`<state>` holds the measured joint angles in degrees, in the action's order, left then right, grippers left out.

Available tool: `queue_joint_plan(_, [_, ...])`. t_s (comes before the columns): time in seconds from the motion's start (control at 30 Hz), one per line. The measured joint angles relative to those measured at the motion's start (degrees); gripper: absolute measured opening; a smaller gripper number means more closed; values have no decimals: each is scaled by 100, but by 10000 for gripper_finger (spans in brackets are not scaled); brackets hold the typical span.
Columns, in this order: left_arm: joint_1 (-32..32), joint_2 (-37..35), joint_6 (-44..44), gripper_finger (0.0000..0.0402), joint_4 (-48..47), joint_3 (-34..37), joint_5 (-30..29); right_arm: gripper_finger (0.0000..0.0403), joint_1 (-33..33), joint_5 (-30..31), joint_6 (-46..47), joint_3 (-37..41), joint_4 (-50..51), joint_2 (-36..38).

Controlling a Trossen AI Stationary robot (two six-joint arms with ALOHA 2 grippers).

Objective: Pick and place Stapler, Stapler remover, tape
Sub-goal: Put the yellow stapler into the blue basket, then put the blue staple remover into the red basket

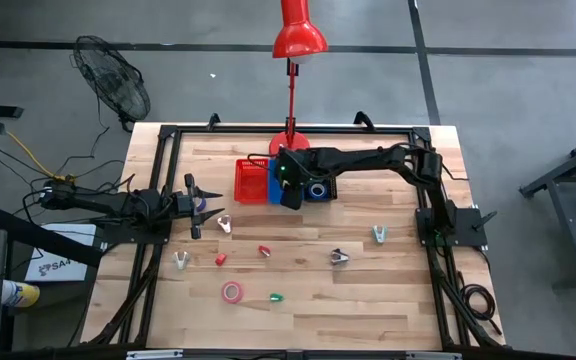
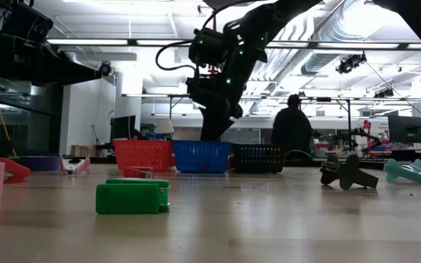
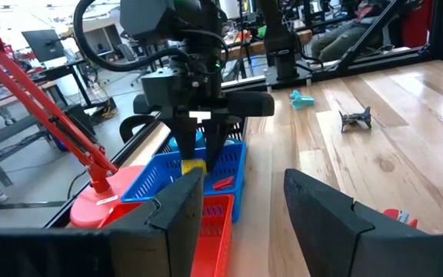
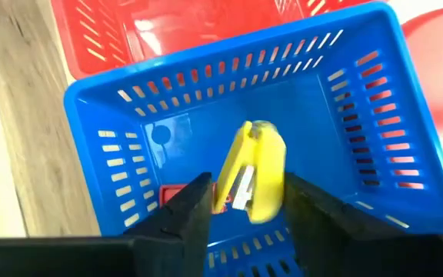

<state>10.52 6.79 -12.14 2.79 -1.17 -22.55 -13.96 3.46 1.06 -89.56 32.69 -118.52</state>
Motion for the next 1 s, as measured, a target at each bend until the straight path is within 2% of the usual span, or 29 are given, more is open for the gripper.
queue_joint_plan(0.3, [-2,-2,-1,179,2,0,0,228,9,0,746,0,48,35])
queue_joint_plan(0.53, [0,0,0,179,0,0,0,238,11,1,2120,2,568,455])
queue_joint_plan(0.77, [-2,0,-1,179,-2,0,-4,237,24,-5,3516,0,2047,1023])
queue_joint_plan(1.0, [-2,0,0,179,0,0,-2,236,442,604,5195,14,3943,1366])
